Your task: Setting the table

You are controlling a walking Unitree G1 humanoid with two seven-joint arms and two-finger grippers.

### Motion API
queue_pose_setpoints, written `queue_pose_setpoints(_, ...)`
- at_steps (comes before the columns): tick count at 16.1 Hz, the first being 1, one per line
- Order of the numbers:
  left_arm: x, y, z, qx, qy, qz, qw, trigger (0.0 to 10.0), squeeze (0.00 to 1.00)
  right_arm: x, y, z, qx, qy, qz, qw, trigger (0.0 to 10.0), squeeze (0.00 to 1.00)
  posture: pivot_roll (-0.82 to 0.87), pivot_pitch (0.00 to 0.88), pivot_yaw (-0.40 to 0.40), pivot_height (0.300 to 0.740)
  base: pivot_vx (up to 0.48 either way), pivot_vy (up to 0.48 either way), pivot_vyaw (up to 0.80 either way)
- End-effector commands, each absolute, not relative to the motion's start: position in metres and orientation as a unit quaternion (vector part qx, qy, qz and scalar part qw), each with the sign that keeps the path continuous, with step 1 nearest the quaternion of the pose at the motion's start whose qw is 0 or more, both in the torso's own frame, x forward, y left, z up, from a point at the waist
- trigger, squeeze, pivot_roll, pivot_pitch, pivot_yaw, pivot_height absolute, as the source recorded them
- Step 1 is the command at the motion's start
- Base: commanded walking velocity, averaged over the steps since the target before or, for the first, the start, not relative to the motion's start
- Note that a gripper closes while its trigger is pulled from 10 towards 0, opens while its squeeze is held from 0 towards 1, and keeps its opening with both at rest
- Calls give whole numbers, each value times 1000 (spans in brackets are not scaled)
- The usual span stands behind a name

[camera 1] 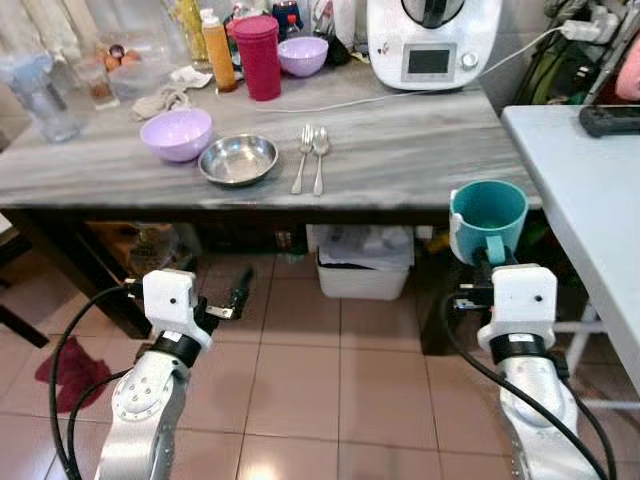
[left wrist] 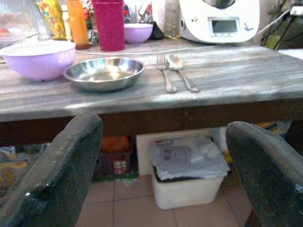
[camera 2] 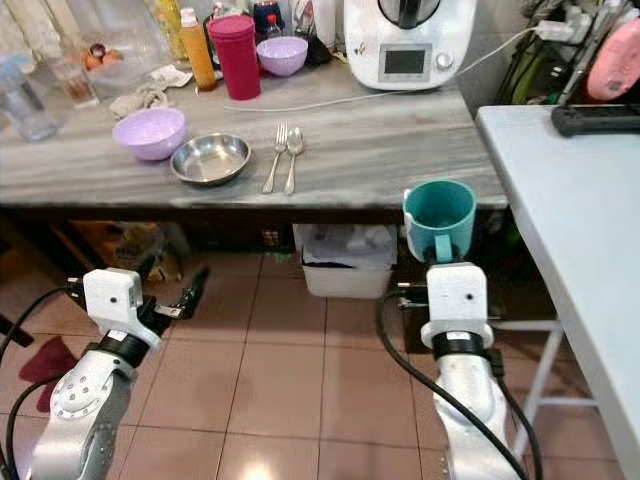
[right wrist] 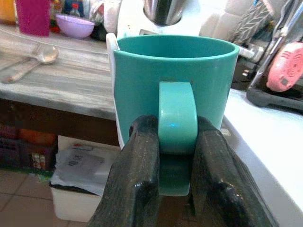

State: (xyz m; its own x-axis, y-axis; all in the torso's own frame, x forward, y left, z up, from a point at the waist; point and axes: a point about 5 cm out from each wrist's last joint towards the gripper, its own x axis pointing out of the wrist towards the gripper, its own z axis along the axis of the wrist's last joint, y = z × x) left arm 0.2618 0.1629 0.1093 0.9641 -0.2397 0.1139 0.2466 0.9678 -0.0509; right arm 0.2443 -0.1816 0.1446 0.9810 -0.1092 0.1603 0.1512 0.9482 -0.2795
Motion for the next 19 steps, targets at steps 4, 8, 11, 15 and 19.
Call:
queue_pose_setpoints(4,261,160,109,-34,-48,-131,990,10000,0,244,-181,151,-147,-84,-71,983,10000,0,-174,103,73,740,286,0,448)
queue_pose_setpoints(8,261,157,110,-36,-48,-135,989,10000,0,247,-180,152,-146,-86,-69,983,10000,0,-172,103,71,740,215,0,211)
queue_pose_setpoints(11,262,157,110,-37,-49,-136,989,10000,0,248,-180,152,-142,-86,-71,984,10000,0,-170,102,70,740,287,0,0)
queue_pose_setpoints(15,263,152,113,-42,-52,-146,987,10000,0,249,-178,153,-145,-90,-68,983,10000,0,-170,104,72,740,144,0,0)
queue_pose_setpoints(19,265,149,115,-45,-55,-152,986,10000,0,251,-178,155,-145,-94,-68,983,10000,0,-175,104,75,740,157,0,0)
